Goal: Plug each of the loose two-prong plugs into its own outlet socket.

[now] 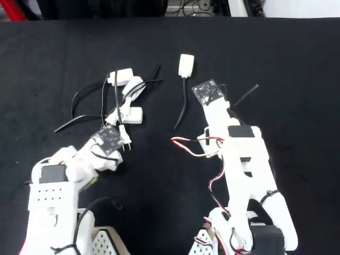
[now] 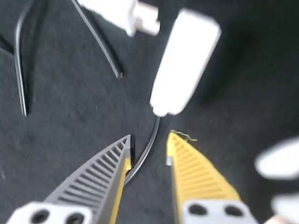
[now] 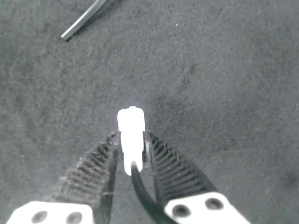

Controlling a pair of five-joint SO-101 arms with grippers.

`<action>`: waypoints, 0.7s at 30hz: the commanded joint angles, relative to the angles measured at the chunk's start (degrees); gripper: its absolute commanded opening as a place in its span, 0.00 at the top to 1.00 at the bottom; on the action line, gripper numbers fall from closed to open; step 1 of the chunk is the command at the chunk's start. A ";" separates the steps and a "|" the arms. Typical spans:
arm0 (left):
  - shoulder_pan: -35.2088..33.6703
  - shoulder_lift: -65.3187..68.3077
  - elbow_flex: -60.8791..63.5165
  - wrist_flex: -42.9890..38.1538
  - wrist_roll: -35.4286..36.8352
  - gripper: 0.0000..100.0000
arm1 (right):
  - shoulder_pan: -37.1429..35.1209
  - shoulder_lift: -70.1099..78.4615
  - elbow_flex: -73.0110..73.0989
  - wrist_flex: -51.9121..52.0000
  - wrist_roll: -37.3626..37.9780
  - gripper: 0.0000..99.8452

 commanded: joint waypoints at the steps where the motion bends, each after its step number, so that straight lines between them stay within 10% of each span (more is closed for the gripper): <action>1: 9.10 -0.35 -0.40 -2.02 6.86 0.85 | 0.79 0.48 -1.45 0.26 0.44 0.99; 21: 16.75 0.26 -1.27 -11.78 13.63 0.85 | 0.79 0.48 -1.45 0.18 1.49 0.99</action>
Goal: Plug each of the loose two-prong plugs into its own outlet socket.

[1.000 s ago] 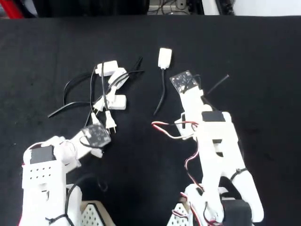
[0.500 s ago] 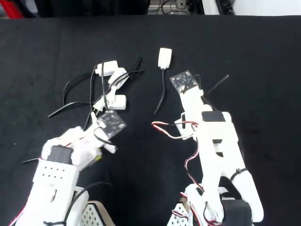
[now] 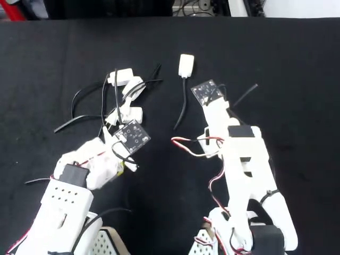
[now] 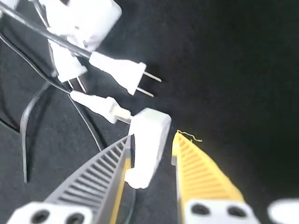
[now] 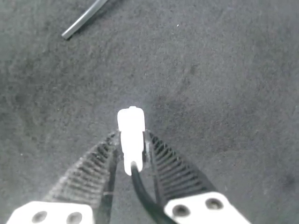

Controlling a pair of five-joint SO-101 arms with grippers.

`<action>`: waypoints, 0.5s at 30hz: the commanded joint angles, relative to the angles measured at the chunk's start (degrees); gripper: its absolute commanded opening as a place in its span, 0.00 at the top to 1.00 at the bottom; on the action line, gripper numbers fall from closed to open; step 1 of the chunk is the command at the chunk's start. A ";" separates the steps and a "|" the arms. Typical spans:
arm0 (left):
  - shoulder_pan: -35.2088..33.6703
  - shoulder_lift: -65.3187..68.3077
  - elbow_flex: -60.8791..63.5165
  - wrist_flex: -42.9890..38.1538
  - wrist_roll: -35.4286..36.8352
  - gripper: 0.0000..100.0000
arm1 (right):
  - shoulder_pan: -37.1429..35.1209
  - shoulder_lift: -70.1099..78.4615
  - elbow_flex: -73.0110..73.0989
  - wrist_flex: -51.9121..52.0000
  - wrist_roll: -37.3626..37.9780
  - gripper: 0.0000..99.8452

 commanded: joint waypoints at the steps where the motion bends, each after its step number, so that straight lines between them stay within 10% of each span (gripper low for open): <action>1: -1.63 0.18 0.22 -4.22 -0.97 0.85 | 0.79 0.48 -1.45 0.18 0.44 0.99; 15: -3.65 6.77 3.47 -9.14 -3.69 0.68 | 0.79 0.48 -1.27 0.18 0.18 0.99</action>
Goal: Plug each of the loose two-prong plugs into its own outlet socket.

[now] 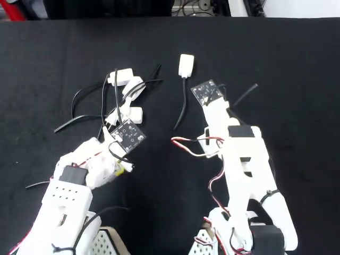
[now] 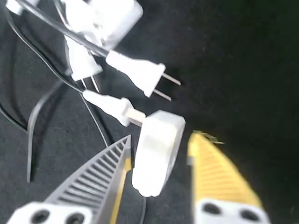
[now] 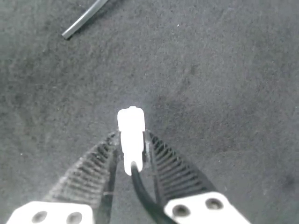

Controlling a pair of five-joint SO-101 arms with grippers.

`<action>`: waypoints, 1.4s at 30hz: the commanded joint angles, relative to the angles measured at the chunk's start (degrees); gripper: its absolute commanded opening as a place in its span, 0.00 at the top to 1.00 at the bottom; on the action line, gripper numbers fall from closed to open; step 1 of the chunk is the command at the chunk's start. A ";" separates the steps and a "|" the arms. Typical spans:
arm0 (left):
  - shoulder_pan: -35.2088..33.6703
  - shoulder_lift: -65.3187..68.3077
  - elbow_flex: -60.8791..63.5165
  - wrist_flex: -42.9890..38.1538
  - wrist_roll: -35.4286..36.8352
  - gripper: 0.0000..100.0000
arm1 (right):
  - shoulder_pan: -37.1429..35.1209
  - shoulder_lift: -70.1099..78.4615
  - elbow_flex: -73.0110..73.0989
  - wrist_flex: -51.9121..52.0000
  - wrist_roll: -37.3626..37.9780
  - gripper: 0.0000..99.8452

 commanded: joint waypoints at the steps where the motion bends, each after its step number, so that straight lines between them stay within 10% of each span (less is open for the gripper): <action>1: -0.57 5.80 -1.45 -2.73 -2.37 0.68 | 0.79 0.48 -1.27 0.18 0.18 0.99; 14: 0.31 16.70 -6.99 -0.79 2.55 0.98 | 0.79 0.48 -1.27 0.18 0.44 0.99; 32: 23.60 3.34 -20.88 19.16 17.93 0.97 | 0.88 0.48 -1.27 0.18 0.09 0.99; 42: 17.89 2.81 -32.75 33.49 11.78 0.97 | 0.88 0.48 -1.27 0.18 0.18 0.99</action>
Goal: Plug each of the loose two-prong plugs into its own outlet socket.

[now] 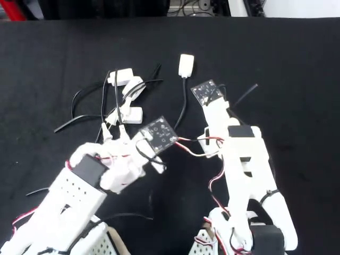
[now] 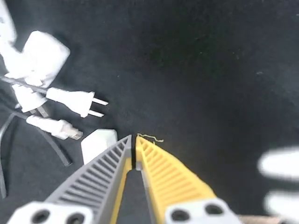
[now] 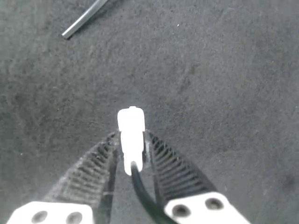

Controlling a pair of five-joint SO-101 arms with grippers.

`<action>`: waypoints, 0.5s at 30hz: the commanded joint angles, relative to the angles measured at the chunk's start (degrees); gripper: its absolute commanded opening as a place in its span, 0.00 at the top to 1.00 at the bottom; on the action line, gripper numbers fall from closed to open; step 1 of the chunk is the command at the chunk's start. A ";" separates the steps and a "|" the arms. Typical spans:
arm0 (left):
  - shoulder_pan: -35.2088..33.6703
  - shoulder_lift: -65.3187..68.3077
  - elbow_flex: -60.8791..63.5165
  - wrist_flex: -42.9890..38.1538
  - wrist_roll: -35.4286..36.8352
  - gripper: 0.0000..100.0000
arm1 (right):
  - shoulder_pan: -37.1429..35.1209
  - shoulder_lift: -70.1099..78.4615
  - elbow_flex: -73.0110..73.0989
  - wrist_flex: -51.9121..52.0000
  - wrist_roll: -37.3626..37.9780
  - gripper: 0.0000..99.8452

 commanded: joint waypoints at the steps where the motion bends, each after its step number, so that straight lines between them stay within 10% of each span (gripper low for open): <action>1: -3.65 -1.49 -5.32 4.31 -5.19 0.97 | 0.88 0.48 -1.27 0.18 0.26 0.99; 8: -9.19 -0.26 11.30 -5.63 -13.98 0.74 | 0.88 0.48 -1.27 0.18 0.35 0.99; 15: -23.69 -0.18 19.03 -20.84 -17.05 0.73 | 0.88 0.48 -1.27 0.18 0.44 0.99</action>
